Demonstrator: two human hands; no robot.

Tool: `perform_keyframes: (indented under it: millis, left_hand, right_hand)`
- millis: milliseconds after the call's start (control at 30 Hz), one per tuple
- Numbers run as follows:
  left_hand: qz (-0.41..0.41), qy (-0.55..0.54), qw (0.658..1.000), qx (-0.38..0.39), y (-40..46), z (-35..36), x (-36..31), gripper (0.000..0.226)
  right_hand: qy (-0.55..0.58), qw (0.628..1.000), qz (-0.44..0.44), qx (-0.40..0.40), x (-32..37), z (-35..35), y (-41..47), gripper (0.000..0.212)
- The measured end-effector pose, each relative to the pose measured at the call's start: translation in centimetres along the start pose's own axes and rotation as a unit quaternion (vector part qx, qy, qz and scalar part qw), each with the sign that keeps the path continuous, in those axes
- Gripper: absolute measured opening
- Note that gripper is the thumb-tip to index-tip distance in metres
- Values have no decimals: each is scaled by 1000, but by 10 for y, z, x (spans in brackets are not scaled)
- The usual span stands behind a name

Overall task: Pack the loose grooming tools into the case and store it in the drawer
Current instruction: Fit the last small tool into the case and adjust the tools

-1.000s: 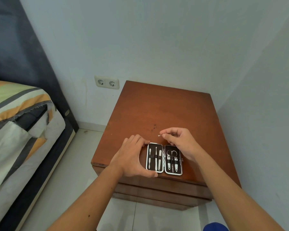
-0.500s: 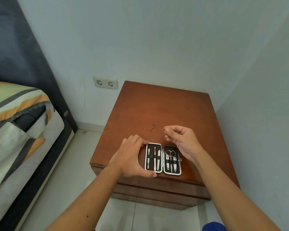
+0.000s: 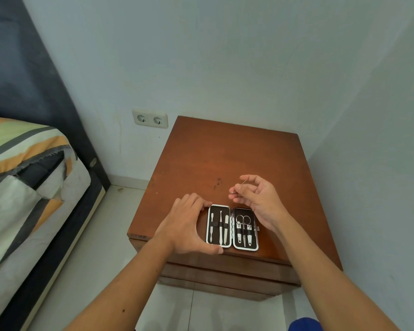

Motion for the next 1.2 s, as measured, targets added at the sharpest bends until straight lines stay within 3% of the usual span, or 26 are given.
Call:
perform_keyframes:
  millis: [133,733,1200]
  left_hand:
    - [1,2,1000,0,0,0,0,114]
    - [2,3,1000,-7,0,-1,-1,112]
    - [0,5,1000,-6,0,0,0,110]
  right_hand:
    - [-26,1000,0,-17,-1,1,1,47]
    - [-106,993,-53,-16,-10,14,6,41]
    - [-256,962,-91,-15,-15,26,4,30]
Point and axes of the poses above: each hand's wrist, its own y-axis towards the middle knuckle, its own z-axis out of the palm, x = y × z, the point moved 7 cm from there along y, towards the middle knuckle, and after that the axes turned 15 degrees about z, right-handed, at the moved point
